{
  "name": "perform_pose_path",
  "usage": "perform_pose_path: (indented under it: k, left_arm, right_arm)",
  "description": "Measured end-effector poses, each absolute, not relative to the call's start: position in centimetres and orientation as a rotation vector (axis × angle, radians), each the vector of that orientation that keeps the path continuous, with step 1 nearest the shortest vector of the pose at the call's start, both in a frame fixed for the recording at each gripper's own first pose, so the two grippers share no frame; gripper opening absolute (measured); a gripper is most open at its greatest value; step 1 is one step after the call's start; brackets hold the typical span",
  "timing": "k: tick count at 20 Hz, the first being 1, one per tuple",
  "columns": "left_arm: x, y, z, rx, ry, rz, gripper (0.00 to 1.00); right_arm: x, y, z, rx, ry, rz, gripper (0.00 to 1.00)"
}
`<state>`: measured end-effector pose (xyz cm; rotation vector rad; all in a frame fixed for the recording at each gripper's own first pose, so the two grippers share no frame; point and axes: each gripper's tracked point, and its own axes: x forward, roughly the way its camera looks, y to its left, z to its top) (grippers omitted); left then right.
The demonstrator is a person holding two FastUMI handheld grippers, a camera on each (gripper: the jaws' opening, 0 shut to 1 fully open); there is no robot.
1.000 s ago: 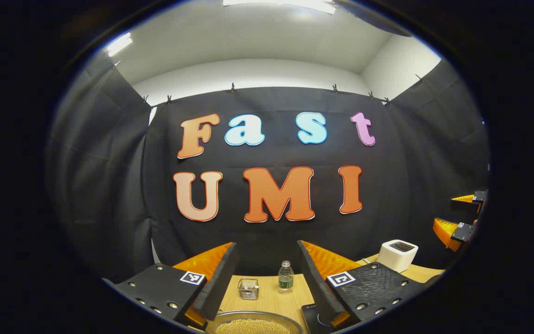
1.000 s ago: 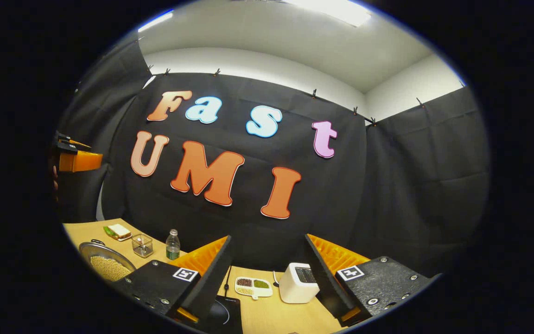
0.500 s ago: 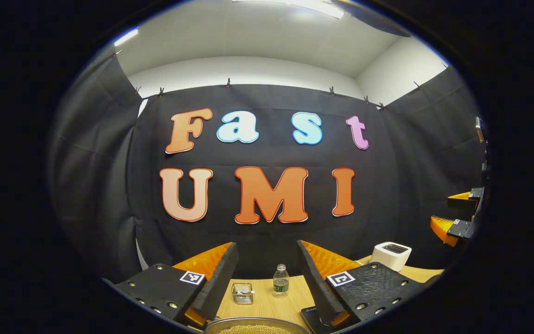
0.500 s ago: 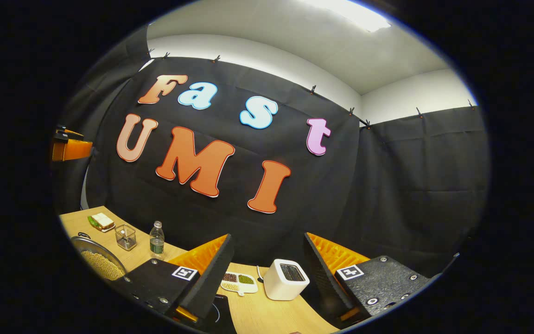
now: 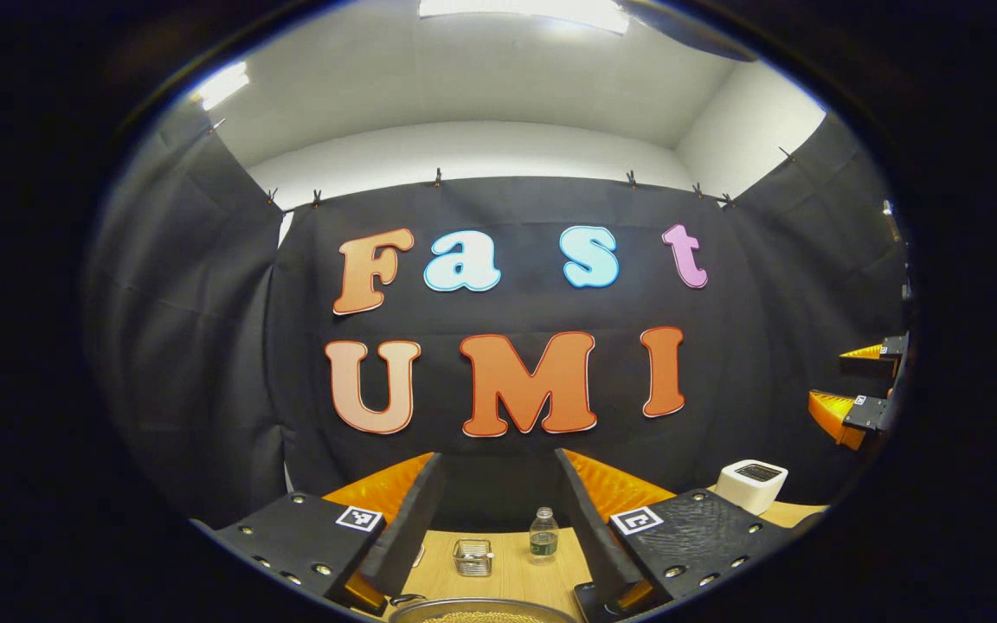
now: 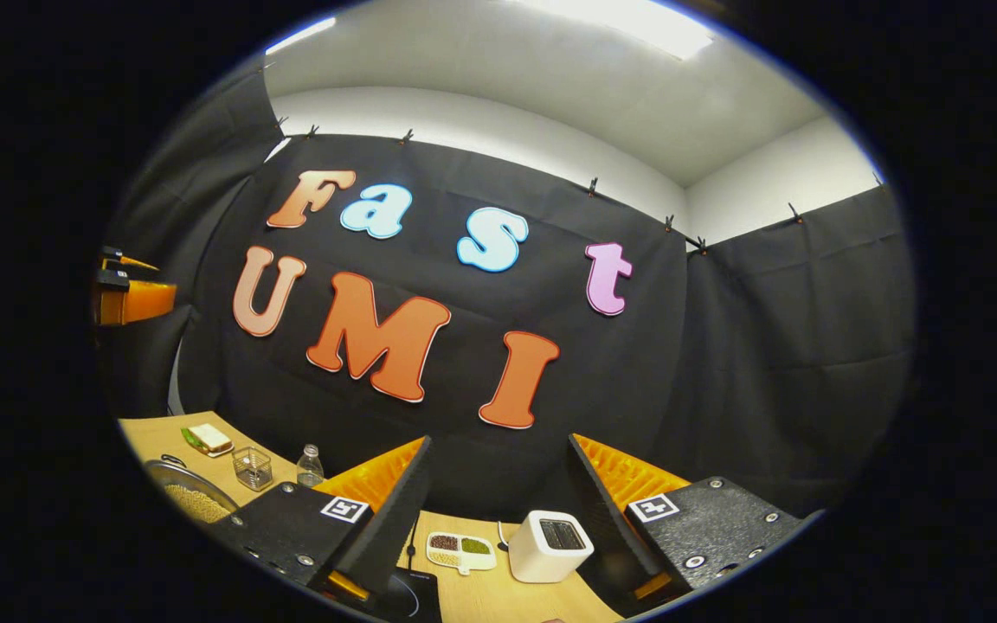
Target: First push the handle of the pot to place it horizontally, then grasp the pot with both hands and set it on the induction cooktop.
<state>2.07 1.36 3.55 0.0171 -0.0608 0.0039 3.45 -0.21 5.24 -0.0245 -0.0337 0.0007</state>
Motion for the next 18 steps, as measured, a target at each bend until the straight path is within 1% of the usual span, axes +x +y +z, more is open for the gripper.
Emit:
perform_pose_path:
  k: [3,5,6,9,11,13,15,18]
  left_arm:
    - [1.6,0.1,3.1,0.003,-0.039,-0.003,0.81]
    - [1.3,-0.9,2.4,-0.011,-0.005,-0.020,0.66]
    - [1.2,-1.6,1.8,-0.022,0.017,-0.032,0.57]
    - [1.1,-1.8,-0.2,-0.045,0.091,-0.050,0.07]
    - [1.0,-1.7,-1.4,-0.058,0.141,-0.052,0.02]
    - [0.6,-2.2,-3.5,-0.044,0.215,-0.062,0.02]
    - [0.1,-2.8,-6.4,-0.035,0.322,-0.089,0.02]
    - [-1.2,-4.0,-12.0,-0.025,0.534,-0.152,0.02]
  right_arm:
    - [3.8,-0.2,6.0,-0.009,-0.064,0.035,0.94]
    - [4.0,-0.4,5.8,0.000,-0.074,0.053,0.93]
    - [4.1,-0.5,5.6,0.006,-0.072,0.059,0.93]
    - [4.4,-0.6,4.7,0.026,-0.055,0.071,0.93]
    - [4.5,-0.7,4.3,0.026,-0.053,0.078,0.93]
    - [4.5,-0.7,4.0,0.025,-0.048,0.088,0.93]
    - [4.7,-0.8,3.7,0.030,-0.043,0.096,0.93]
    - [4.8,-1.0,3.3,0.029,-0.034,0.100,0.94]
